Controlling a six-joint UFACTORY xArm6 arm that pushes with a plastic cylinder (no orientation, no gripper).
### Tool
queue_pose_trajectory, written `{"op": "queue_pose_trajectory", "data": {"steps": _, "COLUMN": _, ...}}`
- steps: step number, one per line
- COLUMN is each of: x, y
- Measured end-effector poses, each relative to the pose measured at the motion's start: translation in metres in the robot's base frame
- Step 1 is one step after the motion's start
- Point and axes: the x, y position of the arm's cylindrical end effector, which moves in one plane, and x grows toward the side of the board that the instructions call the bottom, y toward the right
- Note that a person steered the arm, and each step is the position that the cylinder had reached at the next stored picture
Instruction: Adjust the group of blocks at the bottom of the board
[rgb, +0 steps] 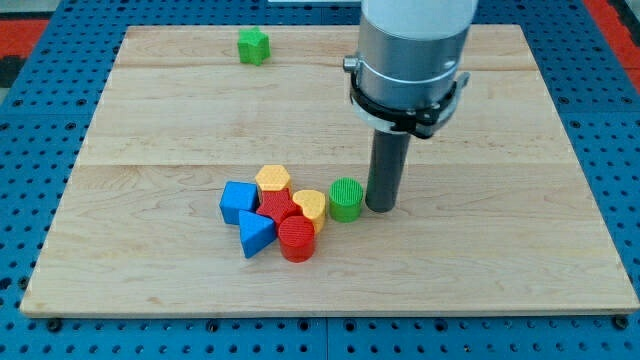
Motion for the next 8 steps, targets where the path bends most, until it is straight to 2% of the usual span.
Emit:
{"op": "queue_pose_trajectory", "data": {"steps": 2, "x": -0.009, "y": -0.054}}
{"op": "queue_pose_trajectory", "data": {"steps": 3, "x": -0.017, "y": -0.048}}
{"op": "queue_pose_trajectory", "data": {"steps": 4, "x": -0.005, "y": -0.019}}
{"op": "queue_pose_trajectory", "data": {"steps": 6, "x": 0.027, "y": -0.024}}
{"op": "queue_pose_trajectory", "data": {"steps": 7, "x": 0.062, "y": -0.001}}
{"op": "queue_pose_trajectory", "data": {"steps": 8, "x": 0.063, "y": -0.036}}
